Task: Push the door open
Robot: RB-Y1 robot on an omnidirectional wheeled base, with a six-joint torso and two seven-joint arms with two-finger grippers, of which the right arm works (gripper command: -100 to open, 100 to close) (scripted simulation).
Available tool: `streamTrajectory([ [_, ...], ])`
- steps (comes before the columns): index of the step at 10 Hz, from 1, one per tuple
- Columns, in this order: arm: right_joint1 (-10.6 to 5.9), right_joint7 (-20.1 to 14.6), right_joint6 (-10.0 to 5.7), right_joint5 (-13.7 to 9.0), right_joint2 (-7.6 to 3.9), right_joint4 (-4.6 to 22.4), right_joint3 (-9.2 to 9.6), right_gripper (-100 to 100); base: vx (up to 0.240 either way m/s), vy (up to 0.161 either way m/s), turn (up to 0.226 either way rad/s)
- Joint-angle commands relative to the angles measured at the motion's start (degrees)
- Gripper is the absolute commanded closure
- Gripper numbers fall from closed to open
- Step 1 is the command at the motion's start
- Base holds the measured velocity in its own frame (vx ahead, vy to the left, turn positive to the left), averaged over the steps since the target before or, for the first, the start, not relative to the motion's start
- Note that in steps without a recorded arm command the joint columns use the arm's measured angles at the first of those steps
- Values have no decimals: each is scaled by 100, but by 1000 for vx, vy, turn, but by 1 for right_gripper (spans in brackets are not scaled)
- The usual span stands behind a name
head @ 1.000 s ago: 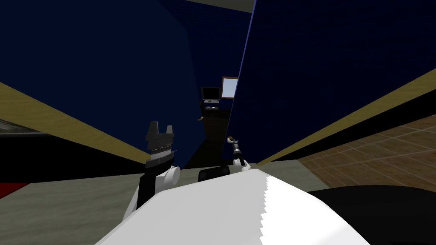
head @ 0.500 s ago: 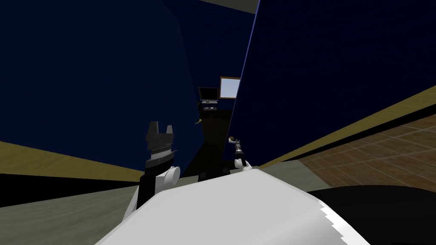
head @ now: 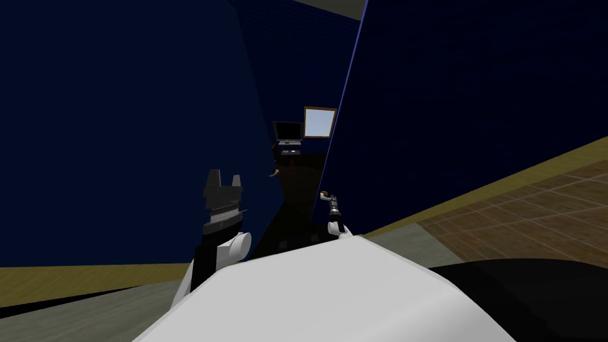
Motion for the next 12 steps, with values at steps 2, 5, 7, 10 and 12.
streamTrajectory([
  [2, -28, 88, -34, -109, 26, -55, -238, 100, 187, 58, -86],
  [5, -39, 158, -43, -196, 169, -47, -408, 100, 196, 46, -80],
  [7, -44, 191, -48, -238, 262, -44, -491, 100, 159, 19, -57],
  [10, -36, 204, -74, -276, 256, 21, -579, 100, 125, 33, -46],
  [12, -47, 255, -96, -349, 90, 31, -646, 100, 163, -54, -95],
])
